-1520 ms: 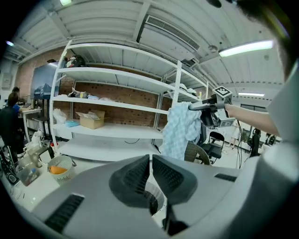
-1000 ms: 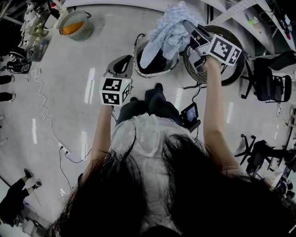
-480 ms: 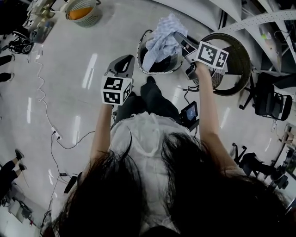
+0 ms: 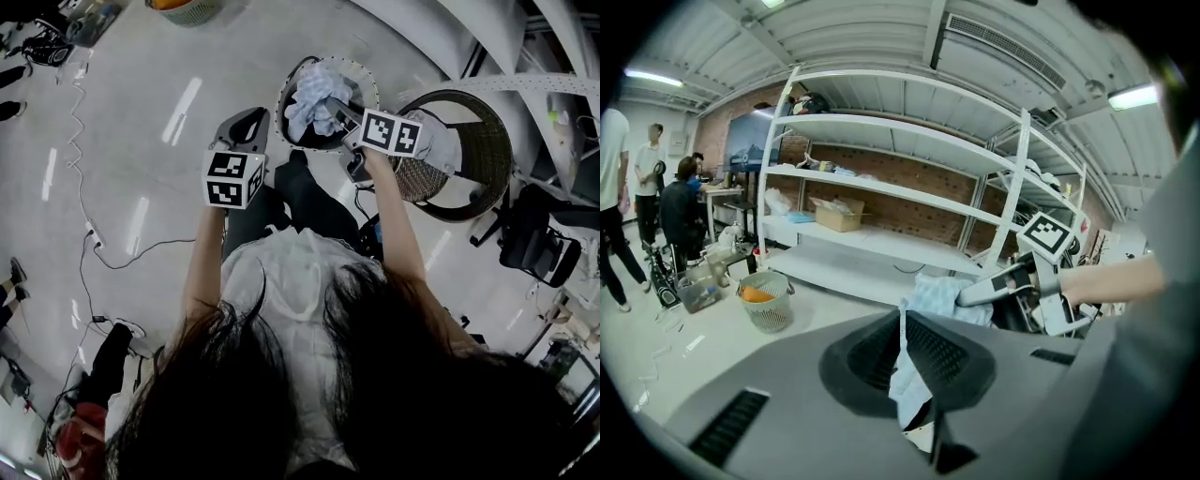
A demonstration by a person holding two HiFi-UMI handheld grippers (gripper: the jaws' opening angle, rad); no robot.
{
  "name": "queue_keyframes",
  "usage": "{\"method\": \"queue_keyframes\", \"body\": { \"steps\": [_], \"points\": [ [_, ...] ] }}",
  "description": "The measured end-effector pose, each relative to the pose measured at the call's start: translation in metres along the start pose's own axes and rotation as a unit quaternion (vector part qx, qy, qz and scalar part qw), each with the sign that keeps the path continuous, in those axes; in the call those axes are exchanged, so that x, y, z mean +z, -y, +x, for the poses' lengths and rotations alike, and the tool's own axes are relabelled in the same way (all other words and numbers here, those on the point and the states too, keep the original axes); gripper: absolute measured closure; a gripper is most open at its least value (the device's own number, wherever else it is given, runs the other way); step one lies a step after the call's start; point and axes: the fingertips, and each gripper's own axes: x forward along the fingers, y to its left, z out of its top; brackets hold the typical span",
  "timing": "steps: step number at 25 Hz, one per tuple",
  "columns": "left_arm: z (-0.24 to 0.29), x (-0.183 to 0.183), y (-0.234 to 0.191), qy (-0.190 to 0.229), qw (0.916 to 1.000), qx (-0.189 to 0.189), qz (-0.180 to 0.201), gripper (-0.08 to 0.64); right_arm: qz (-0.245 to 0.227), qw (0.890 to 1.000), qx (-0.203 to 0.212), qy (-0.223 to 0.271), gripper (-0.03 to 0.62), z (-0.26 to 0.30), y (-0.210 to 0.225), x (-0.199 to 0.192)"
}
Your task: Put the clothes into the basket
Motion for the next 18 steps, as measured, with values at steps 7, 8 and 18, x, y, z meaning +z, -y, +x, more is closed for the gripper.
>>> {"method": "queue_keyframes", "body": {
  "steps": [7,8,18],
  "points": [
    [0.033,-0.020,-0.011,-0.018,0.9989,0.036,-0.024,0.531,-0.007,0.997,0.000,-0.078,0.511,0.051,0.055,-0.042],
    [0.038,-0.026,-0.013,-0.023,0.9986,0.040,-0.025,0.531,-0.017,0.996,0.001,-0.092,0.511,0.058,0.063,-0.051],
    [0.089,-0.096,-0.034,-0.083,0.9928,0.062,-0.061,0.531,-0.054,0.975,-0.039,-0.214,0.511,0.130,0.153,-0.124]
  ]
}}
